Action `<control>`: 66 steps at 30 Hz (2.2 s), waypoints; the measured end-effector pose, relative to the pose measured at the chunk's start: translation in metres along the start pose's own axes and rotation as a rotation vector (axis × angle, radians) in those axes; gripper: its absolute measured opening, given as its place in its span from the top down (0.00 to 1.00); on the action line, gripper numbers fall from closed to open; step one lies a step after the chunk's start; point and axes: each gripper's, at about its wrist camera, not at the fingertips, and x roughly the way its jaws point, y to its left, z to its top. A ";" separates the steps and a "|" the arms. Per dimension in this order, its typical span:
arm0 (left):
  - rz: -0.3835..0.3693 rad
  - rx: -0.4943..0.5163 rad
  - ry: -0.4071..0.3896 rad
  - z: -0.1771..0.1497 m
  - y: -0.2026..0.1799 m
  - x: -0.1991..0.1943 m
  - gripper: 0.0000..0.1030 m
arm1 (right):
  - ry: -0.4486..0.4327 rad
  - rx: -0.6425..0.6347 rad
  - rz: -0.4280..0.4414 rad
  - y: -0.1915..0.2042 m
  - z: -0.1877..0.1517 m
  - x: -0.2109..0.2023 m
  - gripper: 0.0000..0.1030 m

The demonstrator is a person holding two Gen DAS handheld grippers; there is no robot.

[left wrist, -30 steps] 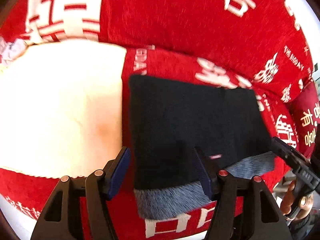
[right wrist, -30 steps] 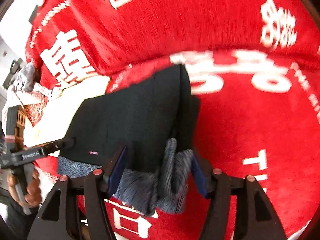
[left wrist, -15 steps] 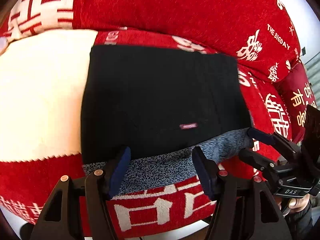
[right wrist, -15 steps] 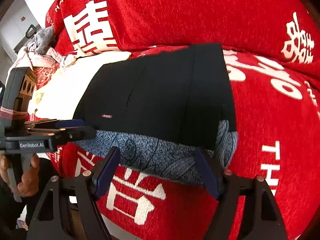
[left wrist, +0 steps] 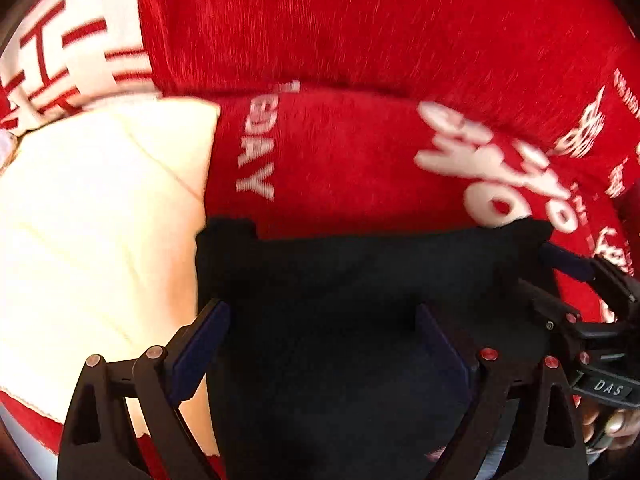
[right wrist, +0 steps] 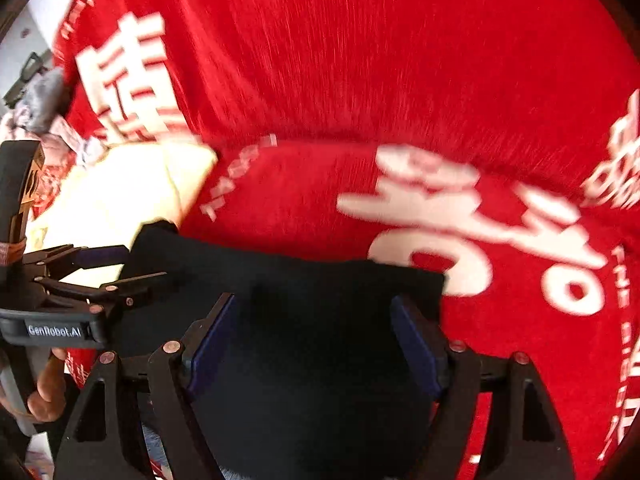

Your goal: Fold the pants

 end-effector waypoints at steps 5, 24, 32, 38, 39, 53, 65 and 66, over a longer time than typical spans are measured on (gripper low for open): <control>0.046 0.050 -0.052 -0.014 -0.006 -0.018 0.08 | -0.010 -0.013 -0.036 0.004 -0.009 -0.004 0.20; 0.154 0.034 -0.146 -0.109 -0.008 -0.067 0.00 | -0.131 -0.074 -0.061 0.049 -0.129 -0.075 0.18; 0.210 0.046 -0.196 -0.135 -0.019 -0.090 0.00 | -0.208 -0.016 -0.233 0.056 -0.138 -0.115 0.16; 0.228 0.051 -0.202 -0.147 -0.026 -0.093 0.00 | -0.172 0.078 -0.317 0.050 -0.143 -0.116 0.12; 0.229 0.053 -0.204 -0.149 -0.026 -0.094 0.00 | -0.159 0.084 -0.323 0.050 -0.144 -0.114 0.12; 0.216 0.037 -0.231 -0.167 -0.030 -0.097 0.00 | -0.072 0.123 -0.328 0.054 -0.156 -0.091 0.12; 0.239 0.043 -0.237 -0.166 -0.028 -0.094 0.00 | -0.068 0.136 -0.355 0.050 -0.153 -0.088 0.12; 0.237 0.045 -0.232 -0.166 -0.028 -0.093 0.00 | -0.066 0.136 -0.355 0.050 -0.153 -0.087 0.12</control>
